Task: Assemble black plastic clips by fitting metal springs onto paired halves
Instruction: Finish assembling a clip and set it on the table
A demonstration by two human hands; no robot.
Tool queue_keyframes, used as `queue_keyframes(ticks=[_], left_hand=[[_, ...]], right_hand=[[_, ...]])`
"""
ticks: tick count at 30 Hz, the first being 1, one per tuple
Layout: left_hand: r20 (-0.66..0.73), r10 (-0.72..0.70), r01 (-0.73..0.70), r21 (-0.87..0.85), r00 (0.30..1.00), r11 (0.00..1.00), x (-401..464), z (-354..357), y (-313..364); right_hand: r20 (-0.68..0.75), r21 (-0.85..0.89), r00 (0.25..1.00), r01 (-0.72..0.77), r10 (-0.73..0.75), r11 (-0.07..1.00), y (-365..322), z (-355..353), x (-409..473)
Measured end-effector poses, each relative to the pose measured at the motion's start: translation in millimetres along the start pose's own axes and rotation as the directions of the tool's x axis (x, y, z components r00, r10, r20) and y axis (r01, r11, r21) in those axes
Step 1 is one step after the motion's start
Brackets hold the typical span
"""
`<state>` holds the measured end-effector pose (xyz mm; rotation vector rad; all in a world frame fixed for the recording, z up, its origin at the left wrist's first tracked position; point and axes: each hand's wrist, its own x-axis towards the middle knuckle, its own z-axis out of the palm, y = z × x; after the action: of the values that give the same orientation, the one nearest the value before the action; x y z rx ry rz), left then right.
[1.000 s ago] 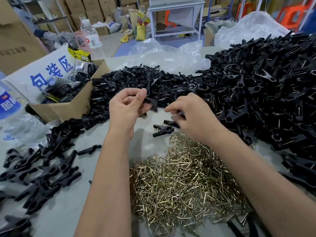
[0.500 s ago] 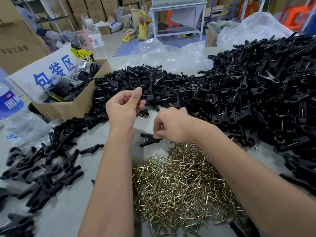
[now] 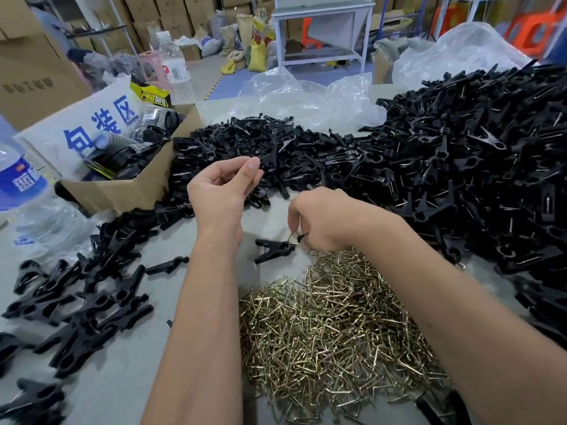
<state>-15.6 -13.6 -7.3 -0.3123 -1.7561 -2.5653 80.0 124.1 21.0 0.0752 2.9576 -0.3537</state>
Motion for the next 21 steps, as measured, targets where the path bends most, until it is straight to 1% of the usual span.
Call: queue_keyframes(ticks=[4,6,8,11,13,16,18,19,21], left_hand=[[0.034,-0.064,0.063,0.024,0.997,0.998,-1.2,0.2,1.2],[0.048,-0.102,0.1,0.03,0.994,0.994,-1.2,0.9,2.2],[0.062,-0.129,0.126,0.044,0.99,0.991,-2.0,2.2,2.1],[0.079,-0.156,0.151,0.066,0.985,0.986,-4.5,3.8,1.4],[0.091,-0.157,0.15,0.087,0.983,0.985,-4.9,4.5,0.6],[0.114,-0.147,0.133,0.118,0.983,0.984,-5.6,6.9,0.0],[0.14,-0.147,0.128,0.137,0.979,0.982,-7.4,9.3,0.1],[0.15,-0.15,0.127,0.152,0.977,0.98,-8.7,10.2,0.2],[0.159,-0.163,0.131,0.198,0.974,0.971,-11.1,12.0,0.4]], right_hand=[[0.005,0.033,1.0,0.019,-0.019,0.999,-1.9,0.0,-4.1],[-0.06,0.14,0.996,0.068,-0.06,0.988,-1.0,0.9,-8.1],[-0.172,0.258,0.982,0.12,-0.077,0.959,1.3,2.8,-13.3],[-0.299,0.413,0.954,0.164,-0.037,0.896,7.1,4.9,-20.9],[-0.346,0.481,0.938,0.179,-0.002,0.858,13.2,5.1,-26.7],[-0.379,0.549,0.925,0.198,0.031,0.812,24.2,5.6,-36.7],[-0.391,0.62,0.918,0.208,0.068,0.757,30.7,6.9,-41.0],[-0.394,0.675,0.914,0.215,0.098,0.706,33.3,7.7,-41.7],[-0.367,0.799,0.915,0.22,0.166,0.559,37.4,8.8,-41.6]])
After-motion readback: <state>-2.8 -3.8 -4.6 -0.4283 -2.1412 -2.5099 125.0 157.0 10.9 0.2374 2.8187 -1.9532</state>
